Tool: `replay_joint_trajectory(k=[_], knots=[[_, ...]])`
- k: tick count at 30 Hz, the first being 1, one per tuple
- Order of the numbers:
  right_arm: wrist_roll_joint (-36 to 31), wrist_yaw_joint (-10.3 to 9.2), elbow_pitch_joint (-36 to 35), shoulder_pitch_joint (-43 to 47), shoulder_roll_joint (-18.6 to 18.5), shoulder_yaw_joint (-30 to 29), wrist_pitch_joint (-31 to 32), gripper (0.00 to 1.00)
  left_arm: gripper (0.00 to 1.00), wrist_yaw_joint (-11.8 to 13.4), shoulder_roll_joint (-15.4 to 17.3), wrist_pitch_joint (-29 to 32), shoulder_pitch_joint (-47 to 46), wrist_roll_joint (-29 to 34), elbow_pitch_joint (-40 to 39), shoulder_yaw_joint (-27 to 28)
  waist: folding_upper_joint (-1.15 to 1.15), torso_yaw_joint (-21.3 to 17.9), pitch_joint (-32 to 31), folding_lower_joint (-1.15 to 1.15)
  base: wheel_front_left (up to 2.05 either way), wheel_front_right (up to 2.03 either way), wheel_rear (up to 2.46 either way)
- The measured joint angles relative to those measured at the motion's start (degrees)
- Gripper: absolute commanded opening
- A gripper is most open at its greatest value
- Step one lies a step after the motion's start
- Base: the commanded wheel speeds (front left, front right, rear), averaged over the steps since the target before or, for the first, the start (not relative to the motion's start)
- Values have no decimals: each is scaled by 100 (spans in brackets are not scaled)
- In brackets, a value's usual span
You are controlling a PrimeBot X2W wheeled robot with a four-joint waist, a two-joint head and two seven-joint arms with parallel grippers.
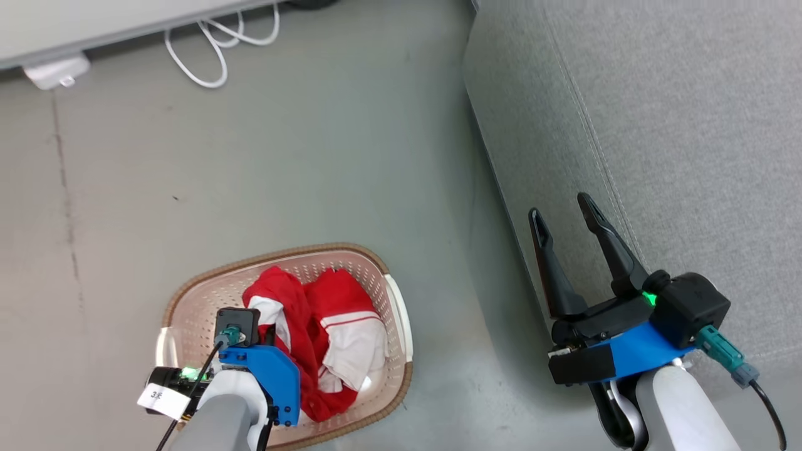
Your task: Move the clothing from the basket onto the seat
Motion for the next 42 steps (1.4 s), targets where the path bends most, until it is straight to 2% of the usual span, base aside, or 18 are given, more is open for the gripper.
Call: replay_joint_trajectory(k=[6, 10, 14, 29, 42], knots=[[-134, 0, 108, 196, -2, -93, 0, 100, 0, -191, -37, -67, 60, -49, -37, -269, 0, 223, -483, 0, 0, 0, 0], [-181, 0, 166, 331, -1, -123, 0, 100, 0, -308, -42, -41, 233, -297, -407, -566, 0, 356, -794, -1, 0, 0, 0], [-210, 0, 220, 483, -1, -192, 0, 100, 0, -300, -46, 40, 360, -616, -897, -965, 0, 492, -1070, -1, 0, 0, 0], [-285, 0, 364, 896, -1, -254, 0, 100, 0, -55, -49, 55, 386, -1513, -2025, -2239, 0, 979, -1839, 0, 0, 0, 0], [-303, 0, 394, 1186, -1, -115, 86, 100, 0, 255, -49, -22, -267, -2193, -2809, -3000, -1, 1336, -2222, 0, 0, 0, 0]])
